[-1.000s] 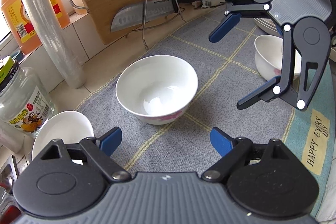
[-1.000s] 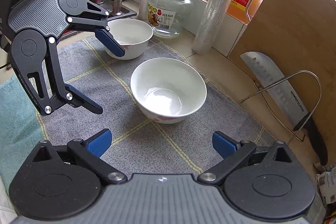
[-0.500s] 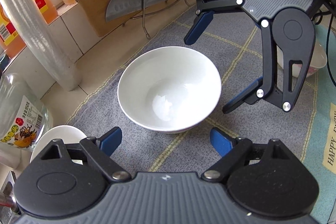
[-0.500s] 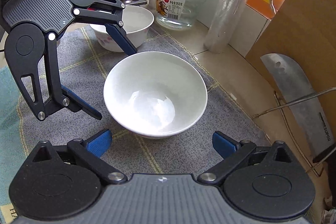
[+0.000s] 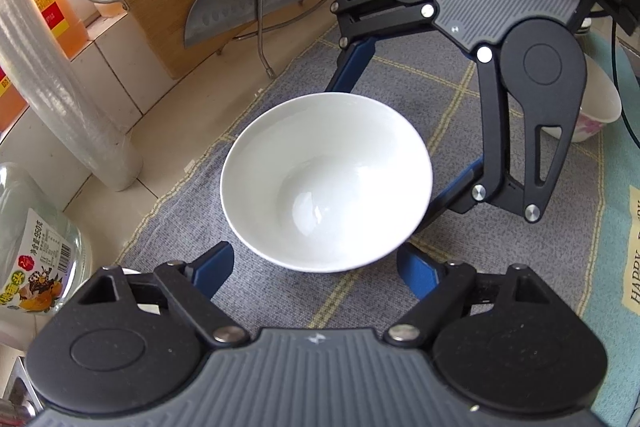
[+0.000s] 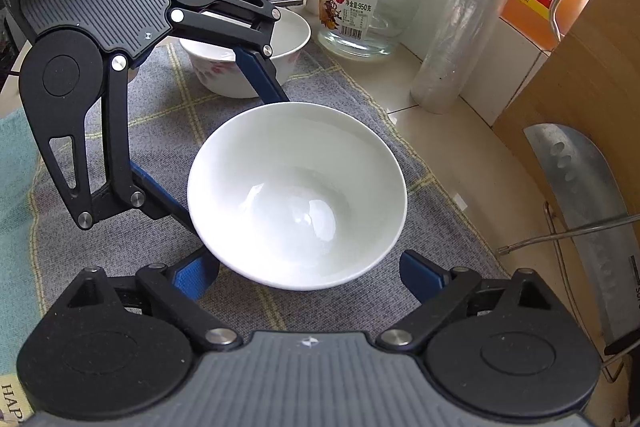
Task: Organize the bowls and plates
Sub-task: 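Lift the second bowl with both tools and carry it toward the first bowl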
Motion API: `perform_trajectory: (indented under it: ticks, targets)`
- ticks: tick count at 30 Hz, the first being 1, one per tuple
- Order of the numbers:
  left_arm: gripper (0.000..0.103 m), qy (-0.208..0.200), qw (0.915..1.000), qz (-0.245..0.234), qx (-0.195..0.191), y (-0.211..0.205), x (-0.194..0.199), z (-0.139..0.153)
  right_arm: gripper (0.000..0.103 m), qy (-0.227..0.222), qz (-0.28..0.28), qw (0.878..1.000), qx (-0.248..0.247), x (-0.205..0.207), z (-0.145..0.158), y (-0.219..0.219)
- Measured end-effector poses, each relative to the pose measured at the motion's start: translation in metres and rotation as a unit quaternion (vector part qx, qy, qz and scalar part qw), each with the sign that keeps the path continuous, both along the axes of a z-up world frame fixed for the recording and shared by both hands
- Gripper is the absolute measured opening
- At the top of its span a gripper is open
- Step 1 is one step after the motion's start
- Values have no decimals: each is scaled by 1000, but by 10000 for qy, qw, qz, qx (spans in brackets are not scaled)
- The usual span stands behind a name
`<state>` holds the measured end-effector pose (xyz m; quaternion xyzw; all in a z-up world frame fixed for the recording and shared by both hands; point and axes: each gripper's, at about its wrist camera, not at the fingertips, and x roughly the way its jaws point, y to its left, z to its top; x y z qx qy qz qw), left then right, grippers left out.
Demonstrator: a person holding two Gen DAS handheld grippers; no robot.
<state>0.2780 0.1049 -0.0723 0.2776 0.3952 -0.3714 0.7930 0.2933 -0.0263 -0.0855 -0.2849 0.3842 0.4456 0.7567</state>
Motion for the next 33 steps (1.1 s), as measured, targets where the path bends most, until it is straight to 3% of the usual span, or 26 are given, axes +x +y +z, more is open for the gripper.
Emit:
perform_trajectory:
  ticks: [10, 33]
  targets:
    - [83, -6, 9999, -104, -39, 2, 1, 0, 92, -46, 95, 9999, -3, -3, 3, 4]
    - [81, -162, 9993, -324, -88, 3, -7, 6, 91, -208, 156, 9996, -60, -14, 8, 7]
